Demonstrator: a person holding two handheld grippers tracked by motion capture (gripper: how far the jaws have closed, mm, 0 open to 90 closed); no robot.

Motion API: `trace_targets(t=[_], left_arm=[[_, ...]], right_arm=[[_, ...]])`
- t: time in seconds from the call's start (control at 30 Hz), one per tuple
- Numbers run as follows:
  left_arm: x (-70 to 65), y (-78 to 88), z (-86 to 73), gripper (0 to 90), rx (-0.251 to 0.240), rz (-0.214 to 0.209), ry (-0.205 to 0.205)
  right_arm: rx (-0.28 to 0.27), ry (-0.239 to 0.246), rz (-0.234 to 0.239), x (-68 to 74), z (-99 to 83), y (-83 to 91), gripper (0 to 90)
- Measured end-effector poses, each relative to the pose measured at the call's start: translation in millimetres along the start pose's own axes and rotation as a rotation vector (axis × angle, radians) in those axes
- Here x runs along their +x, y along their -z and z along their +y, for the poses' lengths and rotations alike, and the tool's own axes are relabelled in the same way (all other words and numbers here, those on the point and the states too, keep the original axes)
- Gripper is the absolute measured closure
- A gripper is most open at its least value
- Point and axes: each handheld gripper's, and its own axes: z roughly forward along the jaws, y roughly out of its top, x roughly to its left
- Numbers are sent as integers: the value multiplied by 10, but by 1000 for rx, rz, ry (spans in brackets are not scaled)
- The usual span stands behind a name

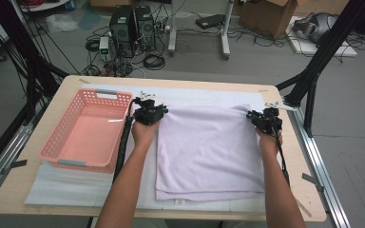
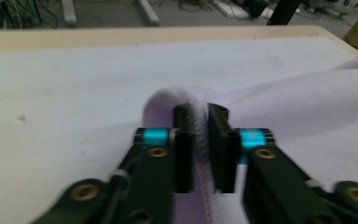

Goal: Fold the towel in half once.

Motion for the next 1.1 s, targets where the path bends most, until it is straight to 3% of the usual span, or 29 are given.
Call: trace_targets(t=[0.07,0.17,0.2,0.23,0.33,0.43,0.53,0.6,0.67,1.0,1.1], left_arm=[[-38,-3,-15,609,20,-4,-21],[-119,30,-29,544,20,-20,-42],[-119,30,-29,544,20,-20,-42],[-166,87,-72,544,-23,-20,-39],[-202,143,-136,533,-15,-37,-39],[-228,234,-230,529,-39,-52,-31],[-235,320,-313,516,-39,-66,-27],[-261,365,-331,490,1,-78,-51],[-308,441,-384,499,-43,-78,-76],[-393,822,-736,491,-52,-123,-87],[-378,950,-875,495,-50,-137,-65]], right_arm=[[9,-26,5,-28,-3,14,620],[20,-11,9,-40,20,87,577],[16,-12,18,-43,29,120,573],[15,0,21,-42,39,160,569],[37,18,39,-42,48,256,560],[50,44,47,-26,33,347,555],[96,60,73,0,29,435,519],[94,84,81,44,22,499,517],[89,108,88,89,-3,576,513],[110,145,121,166,-377,985,496],[105,144,133,158,-546,1119,496]])
